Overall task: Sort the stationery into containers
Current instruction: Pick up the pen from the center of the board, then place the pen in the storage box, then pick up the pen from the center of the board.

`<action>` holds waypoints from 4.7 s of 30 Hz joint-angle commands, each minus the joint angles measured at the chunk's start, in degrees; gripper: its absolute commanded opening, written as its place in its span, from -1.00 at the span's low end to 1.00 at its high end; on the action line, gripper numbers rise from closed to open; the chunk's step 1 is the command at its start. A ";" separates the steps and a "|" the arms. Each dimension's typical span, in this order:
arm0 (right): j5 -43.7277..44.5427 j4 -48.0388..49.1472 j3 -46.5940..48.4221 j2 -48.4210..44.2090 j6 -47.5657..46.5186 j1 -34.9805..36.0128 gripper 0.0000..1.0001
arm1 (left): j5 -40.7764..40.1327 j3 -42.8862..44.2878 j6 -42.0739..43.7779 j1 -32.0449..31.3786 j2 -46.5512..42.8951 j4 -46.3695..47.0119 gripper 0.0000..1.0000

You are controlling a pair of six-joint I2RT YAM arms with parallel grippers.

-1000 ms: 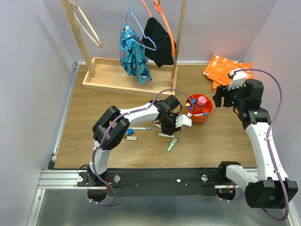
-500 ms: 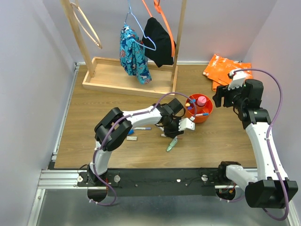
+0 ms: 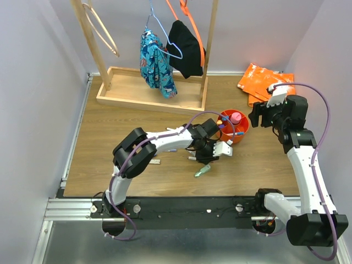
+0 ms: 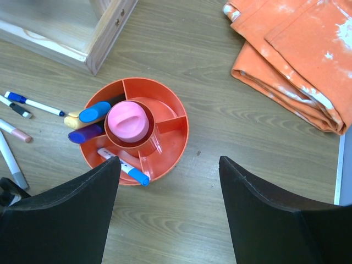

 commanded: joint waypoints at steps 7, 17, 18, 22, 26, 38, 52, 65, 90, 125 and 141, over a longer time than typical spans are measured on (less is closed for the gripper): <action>1.62 -0.55 -1.18 -3.09 0.27 -0.33 0.60 | -3.18 -0.67 -1.59 -2.06 4.49 0.19 -0.33; 3.21 -3.53 2.15 -2.39 -0.26 -0.42 0.59 | 5.66 5.10 -0.01 -1.10 -1.20 -6.21 -1.00; 3.64 -3.62 2.68 -1.96 -0.52 -0.42 0.59 | 7.25 6.87 1.13 -1.01 -4.53 -7.35 -1.00; 4.61 -3.36 4.27 -0.19 -0.88 -0.42 0.57 | 18.58 15.58 3.16 1.01 -9.83 -7.55 -1.00; 4.18 -1.70 2.95 0.33 1.67 -0.42 0.55 | 33.08 13.51 -1.12 3.99 -11.85 5.08 -0.99; 3.03 -1.43 5.76 3.93 2.11 -0.42 0.54 | 43.57 11.35 -57.13 8.66 5.62 90.54 -1.00; 4.88 -3.63 7.52 6.66 1.14 -0.42 0.53 | 43.39 14.71 -58.89 9.01 14.77 95.56 -1.00; 3.74 -2.66 7.52 9.39 1.06 -0.42 0.53 | 38.83 17.96 -45.98 10.59 21.01 86.17 -1.00; -1.27 -0.82 9.46 10.10 2.03 -0.42 0.53 | 32.41 5.66 -16.57 11.65 -2.34 47.17 0.08; -7.16 -0.90 0.40 1.30 -0.17 -0.42 0.59 | 6.13 15.41 36.21 13.59 7.48 -30.04 -0.15; -6.11 -0.37 -0.13 0.95 0.09 -0.33 0.59 | 3.85 10.50 31.03 10.68 9.59 -21.62 -0.25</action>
